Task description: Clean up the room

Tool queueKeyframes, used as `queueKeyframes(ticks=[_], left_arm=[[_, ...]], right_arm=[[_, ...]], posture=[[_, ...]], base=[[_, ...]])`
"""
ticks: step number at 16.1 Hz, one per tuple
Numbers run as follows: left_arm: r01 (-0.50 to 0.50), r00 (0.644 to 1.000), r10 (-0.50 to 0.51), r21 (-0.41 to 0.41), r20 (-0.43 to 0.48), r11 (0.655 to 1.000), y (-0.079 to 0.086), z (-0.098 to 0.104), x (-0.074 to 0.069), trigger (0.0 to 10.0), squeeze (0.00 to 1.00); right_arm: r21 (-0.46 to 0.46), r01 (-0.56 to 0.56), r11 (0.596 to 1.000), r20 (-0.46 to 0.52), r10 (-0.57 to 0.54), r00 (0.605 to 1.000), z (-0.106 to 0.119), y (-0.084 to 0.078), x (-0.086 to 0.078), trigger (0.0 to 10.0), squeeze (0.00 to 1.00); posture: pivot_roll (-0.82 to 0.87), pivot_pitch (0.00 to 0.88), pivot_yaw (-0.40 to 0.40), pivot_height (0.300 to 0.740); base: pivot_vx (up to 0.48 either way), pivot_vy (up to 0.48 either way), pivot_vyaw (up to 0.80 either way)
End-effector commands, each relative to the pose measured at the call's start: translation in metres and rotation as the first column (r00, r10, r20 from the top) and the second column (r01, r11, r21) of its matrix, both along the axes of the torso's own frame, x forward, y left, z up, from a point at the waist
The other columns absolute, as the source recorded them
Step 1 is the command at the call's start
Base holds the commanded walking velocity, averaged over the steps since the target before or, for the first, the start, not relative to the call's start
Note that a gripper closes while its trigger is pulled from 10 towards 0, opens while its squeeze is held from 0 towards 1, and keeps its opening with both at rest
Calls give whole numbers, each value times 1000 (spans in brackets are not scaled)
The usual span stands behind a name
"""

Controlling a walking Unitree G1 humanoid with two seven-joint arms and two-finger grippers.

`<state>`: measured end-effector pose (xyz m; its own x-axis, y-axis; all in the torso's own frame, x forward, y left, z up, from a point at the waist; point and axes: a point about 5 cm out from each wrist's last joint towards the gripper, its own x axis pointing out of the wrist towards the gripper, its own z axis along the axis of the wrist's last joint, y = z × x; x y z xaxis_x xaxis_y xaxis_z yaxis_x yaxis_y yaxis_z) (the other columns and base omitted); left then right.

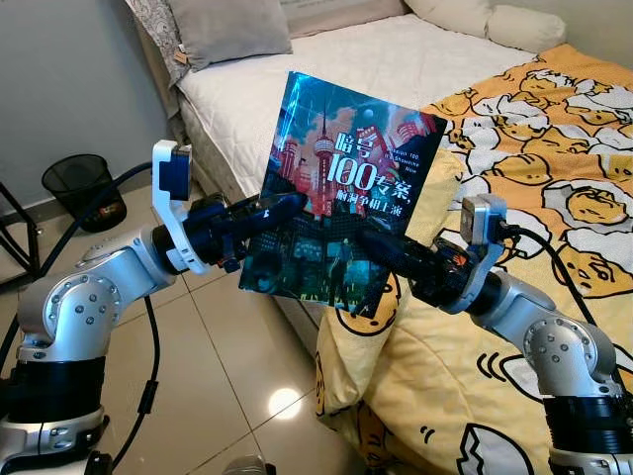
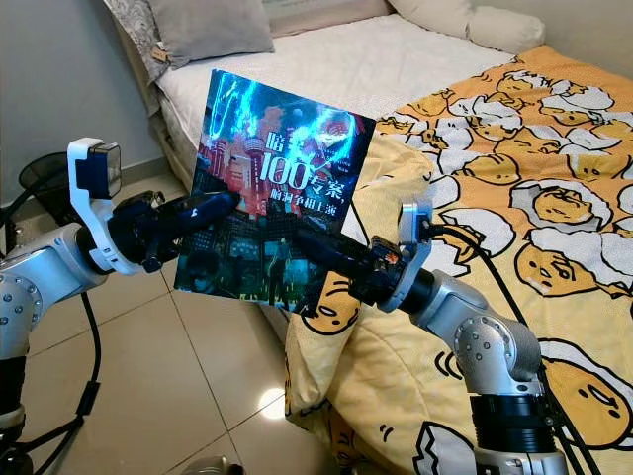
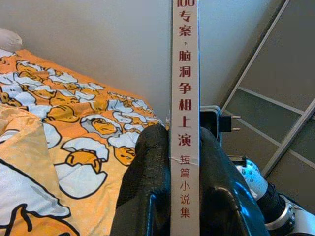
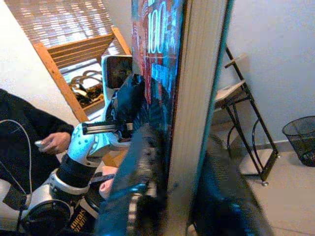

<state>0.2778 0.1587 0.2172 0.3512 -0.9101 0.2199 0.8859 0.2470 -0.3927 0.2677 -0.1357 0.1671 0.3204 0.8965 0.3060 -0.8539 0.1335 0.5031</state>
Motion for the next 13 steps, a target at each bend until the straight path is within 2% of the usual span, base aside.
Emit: queueKeyframes(ticks=[1, 5, 6, 7, 8, 9, 13], left_arm=[[7, 999, -7, -2, 44, 1000, -1, 11, 0, 0, 0], [-34, 998, 33, 29, 49, 999, 0, 7, 4, 39, 0], [-59, 997, 56, 67, 45, 996, 1, 4, 6, 10000, 0], [-61, 997, 57, 91, 46, 994, 1, 1, 7, 10000, 0], [-68, 997, 63, 98, 48, 993, 1, 0, 7, 10000, 420], [-73, 996, 69, 95, 48, 993, 1, 0, 7, 10000, 1000], [-107, 992, 105, 26, 65, 994, 10, 8, 8, 10000, 1000]], right_arm=[[7, -12, 1000, 41, 12, 999, 11, 1, 2, 0, 0], [-9, -5, 1000, 28, 6, 1000, 9, 2, 4, 0, 0], [-2, 0, 1000, 22, 0, 1000, 9, 2, 4, 0, 0], [15, 4, 1000, 13, -4, 1000, 9, 2, 4, 0, 0], [14, 4, 1000, 9, -4, 1000, 9, 1, 4, 0, 0], [7, 14, 1000, 5, -14, 1000, 7, 0, 4, 0, 0], [17, 55, 998, -2, -55, 998, 5, -5, 4, 0, 0]], posture=[[-30, 0, 30, 740], [-32, 0, 28, 740], [-32, 0, 28, 740], [-33, 0, 28, 740], [-33, 0, 29, 740], [-36, 0, 31, 740], [-38, 0, 33, 740]], base=[[0, 0, 0], [0, 0, 0], [0, 0, 0], [0, 0, 0], [0, 0, 0], [0, 0, 0], [0, 0, 0]])
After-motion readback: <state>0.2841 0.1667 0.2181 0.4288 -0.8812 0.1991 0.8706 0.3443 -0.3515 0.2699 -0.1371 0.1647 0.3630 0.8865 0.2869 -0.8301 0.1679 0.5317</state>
